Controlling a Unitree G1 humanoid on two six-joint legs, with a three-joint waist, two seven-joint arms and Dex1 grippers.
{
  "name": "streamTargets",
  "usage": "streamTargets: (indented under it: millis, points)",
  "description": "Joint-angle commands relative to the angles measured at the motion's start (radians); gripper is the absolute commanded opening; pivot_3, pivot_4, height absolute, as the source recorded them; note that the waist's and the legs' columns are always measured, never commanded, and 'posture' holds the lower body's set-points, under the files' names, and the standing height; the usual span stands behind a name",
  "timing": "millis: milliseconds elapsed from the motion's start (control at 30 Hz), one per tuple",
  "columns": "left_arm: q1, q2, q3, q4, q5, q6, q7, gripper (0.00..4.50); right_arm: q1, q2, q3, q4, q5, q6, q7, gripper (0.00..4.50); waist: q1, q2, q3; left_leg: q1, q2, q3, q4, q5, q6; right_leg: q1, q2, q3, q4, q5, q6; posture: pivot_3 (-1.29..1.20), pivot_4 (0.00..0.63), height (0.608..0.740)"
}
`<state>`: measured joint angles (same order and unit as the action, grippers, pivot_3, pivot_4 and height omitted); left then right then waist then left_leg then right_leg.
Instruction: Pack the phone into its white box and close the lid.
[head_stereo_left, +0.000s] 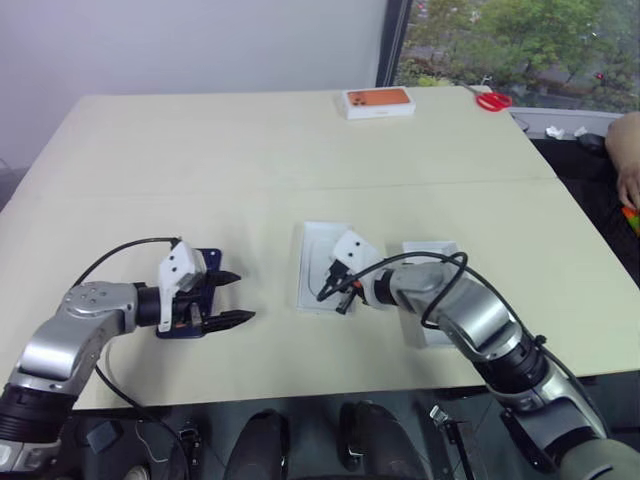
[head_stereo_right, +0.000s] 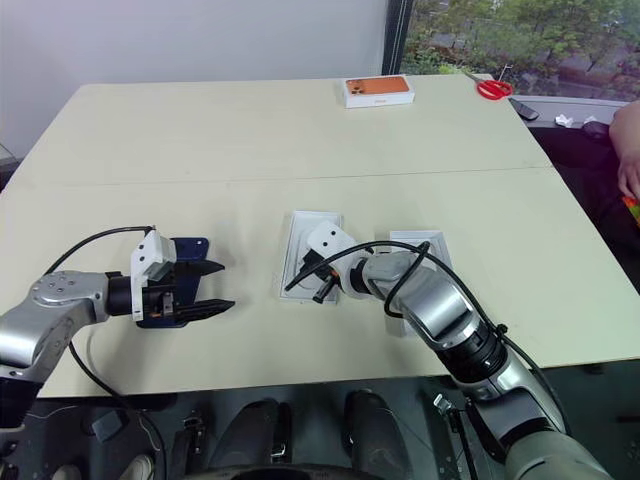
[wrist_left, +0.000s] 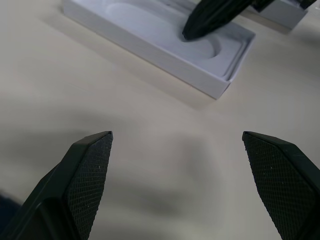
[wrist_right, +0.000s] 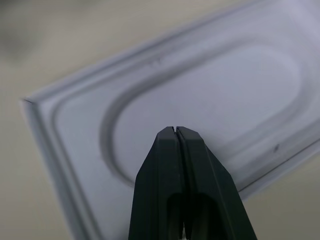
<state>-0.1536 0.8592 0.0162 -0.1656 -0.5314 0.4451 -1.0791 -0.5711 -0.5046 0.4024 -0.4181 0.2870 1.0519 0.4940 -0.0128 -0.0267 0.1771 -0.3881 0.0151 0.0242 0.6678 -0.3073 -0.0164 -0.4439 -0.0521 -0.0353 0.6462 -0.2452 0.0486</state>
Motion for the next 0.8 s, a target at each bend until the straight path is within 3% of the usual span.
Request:
streamTargets:
  millis: [33, 167, 333, 533, 633, 800]
  points:
    - [-0.003, -0.005, 0.018, -0.03, 0.003, 0.0, -0.002, 4.39, 0.013, -0.077, -0.1, -0.162, 0.027, -0.043, 0.057, 0.06, 0.002, 0.0, 0.0, 0.0, 0.0, 0.0, 0.0, 0.0, 0.0, 0.0, 0.0, 0.0, 0.0, 0.0, 0.0, 0.0, 0.15, 0.74]
    - [-0.023, -0.022, 0.044, -0.013, -0.011, 0.031, 0.033, 4.39, 0.068, -0.151, -0.136, -0.258, 0.054, -0.058, 0.11, 0.06, 0.001, 0.0, 0.0, 0.001, 0.0, -0.001, 0.0, 0.0, 0.0, 0.001, 0.001, 0.0, 0.0, 0.0, 0.0, 0.0, 0.15, 0.74]
    - [-0.081, -0.025, 0.105, 0.058, -0.025, 0.176, 0.151, 4.44, 0.098, -0.15, -0.102, -0.248, 0.02, -0.095, 0.1, 0.02, -0.003, 0.0, 0.0, 0.002, 0.002, -0.001, 0.0, 0.0, 0.0, 0.001, 0.004, 0.001, 0.002, 0.0, 0.0, 0.0, 0.15, 0.74]
    - [-0.216, 0.0, 0.249, 0.245, -0.044, 0.51, 0.381, 4.44, 0.038, -0.032, -0.074, -0.128, -0.017, -0.122, 0.047, 0.02, -0.006, -0.001, 0.0, 0.005, 0.003, -0.001, 0.001, 0.001, -0.001, 0.002, 0.007, 0.001, 0.004, 0.001, -0.002, 0.0, 0.15, 0.74]
    - [-0.289, 0.026, 0.262, 0.34, -0.078, 0.776, 0.411, 4.44, -0.01, 0.04, -0.03, -0.057, -0.042, -0.151, 0.032, 0.02, -0.006, -0.001, 0.0, 0.005, 0.002, -0.001, 0.001, 0.001, -0.001, 0.002, 0.007, 0.001, 0.004, 0.001, -0.002, 0.0, 0.15, 0.74]
    - [-0.311, 0.043, 0.289, 0.364, -0.121, 0.952, 0.4, 4.44, -0.064, 0.125, 0.036, 0.011, -0.066, -0.176, 0.046, 0.02, -0.005, -0.002, 0.0, 0.004, 0.002, -0.001, 0.001, 0.001, -0.001, 0.002, 0.005, 0.001, 0.005, 0.001, -0.001, 0.0, 0.15, 0.74]
